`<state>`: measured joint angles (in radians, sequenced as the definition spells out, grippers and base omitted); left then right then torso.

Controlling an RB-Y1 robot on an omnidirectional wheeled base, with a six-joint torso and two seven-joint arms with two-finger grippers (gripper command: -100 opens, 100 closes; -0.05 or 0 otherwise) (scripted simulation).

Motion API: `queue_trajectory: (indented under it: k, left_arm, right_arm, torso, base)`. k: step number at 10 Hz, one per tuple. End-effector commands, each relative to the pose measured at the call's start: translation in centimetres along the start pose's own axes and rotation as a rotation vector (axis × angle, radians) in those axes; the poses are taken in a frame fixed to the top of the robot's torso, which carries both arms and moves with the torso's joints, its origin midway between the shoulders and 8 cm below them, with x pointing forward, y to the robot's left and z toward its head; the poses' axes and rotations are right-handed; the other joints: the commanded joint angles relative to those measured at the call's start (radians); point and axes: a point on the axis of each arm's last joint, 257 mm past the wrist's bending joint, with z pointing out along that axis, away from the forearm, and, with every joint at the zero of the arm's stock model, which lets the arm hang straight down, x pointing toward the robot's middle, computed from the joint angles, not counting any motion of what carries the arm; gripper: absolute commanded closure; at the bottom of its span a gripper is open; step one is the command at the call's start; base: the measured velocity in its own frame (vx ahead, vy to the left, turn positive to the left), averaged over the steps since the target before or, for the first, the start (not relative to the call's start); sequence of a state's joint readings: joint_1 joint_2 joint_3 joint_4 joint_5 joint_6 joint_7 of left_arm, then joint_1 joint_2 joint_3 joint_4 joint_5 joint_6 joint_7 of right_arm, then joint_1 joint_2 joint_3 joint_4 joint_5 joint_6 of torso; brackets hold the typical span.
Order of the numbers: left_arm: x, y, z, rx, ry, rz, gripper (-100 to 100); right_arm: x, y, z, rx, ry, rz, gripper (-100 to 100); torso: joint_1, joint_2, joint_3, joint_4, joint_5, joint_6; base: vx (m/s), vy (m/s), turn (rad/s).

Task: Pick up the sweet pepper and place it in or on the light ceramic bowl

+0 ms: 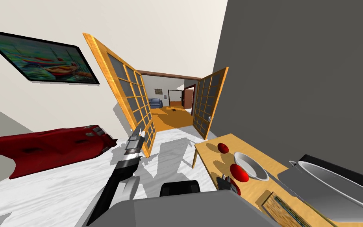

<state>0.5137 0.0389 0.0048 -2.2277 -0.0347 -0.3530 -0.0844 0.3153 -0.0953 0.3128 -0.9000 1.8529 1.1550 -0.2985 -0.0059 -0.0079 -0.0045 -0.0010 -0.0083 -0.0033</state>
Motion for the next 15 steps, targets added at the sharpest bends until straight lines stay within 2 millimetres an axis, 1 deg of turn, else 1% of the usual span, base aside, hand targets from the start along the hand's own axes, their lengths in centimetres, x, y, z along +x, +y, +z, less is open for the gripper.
queue_trajectory:
  k: [1,3,4,5,6,7,8,12,15]
  left_arm:
    - [0.0,0.0,0.0,0.000,0.000,0.000,0]
    - [0.0,0.0,0.0,0.000,0.000,0.000,0]
    - [0.0,0.0,0.0,0.000,0.000,0.000,0]
    - [0.0,0.0,0.0,0.000,0.000,0.000,0]
    - [0.0,0.0,0.0,0.000,0.000,0.000,0]
    - [0.0,0.0,0.0,0.000,0.000,0.000,0]
    - [0.0,0.0,0.0,0.000,0.000,0.000,0]
    - [0.0,0.0,0.0,0.000,0.000,0.000,0]
    - [0.0,0.0,0.0,0.000,0.000,0.000,0]
  right_arm:
    - [-1.8,-1.3,2.1,0.036,-0.046,0.014,100]
    - [-3.6,-3.4,5.0,0.076,-0.094,0.032,100]
    - [-4.0,-4.1,5.8,0.086,-0.104,0.036,100]
    - [-4.7,-5.4,7.5,0.106,-0.124,0.045,100]
    - [-5.0,-6.2,8.4,0.115,-0.133,0.048,100]
    - [-5.0,-6.2,8.4,0.115,-0.133,0.048,100]
    - [-5.5,-7.8,10.2,0.132,-0.147,0.056,100]
    - [-6.0,-11.2,13.6,0.160,-0.163,0.067,100]
    - [-6.0,-13.7,15.9,0.174,-0.163,0.071,100]
  torso:
    - [0.000,0.000,0.000,0.000,0.000,0.000]
    - [0.006,-0.004,-0.002,0.001,0.002,-0.001]
    - [0.007,-0.007,-0.003,0.000,0.002,-0.002]
    - [0.007,-0.007,-0.004,0.000,0.002,-0.001]
    - [0.007,-0.006,-0.003,0.000,0.002,-0.001]
    - [0.007,-0.004,-0.002,0.000,0.002,-0.001]
    - [0.005,-0.002,-0.001,0.000,0.002,0.000]
    - [0.004,0.001,0.001,0.001,0.002,0.000]
    - [0.002,0.002,0.002,0.002,0.002,0.001]
  base:
    - [0.029,0.072,0.064]
    - [0.089,0.115,0.081]
    - [0.106,0.101,0.071]
    - [0.064,0.100,0.093]
    - [0.054,0.097,0.080]
    - [0.034,0.047,0.022]
    - [0.023,0.041,0.076]
    - [0.019,0.040,0.066]
    - [0.000,0.007,0.057]
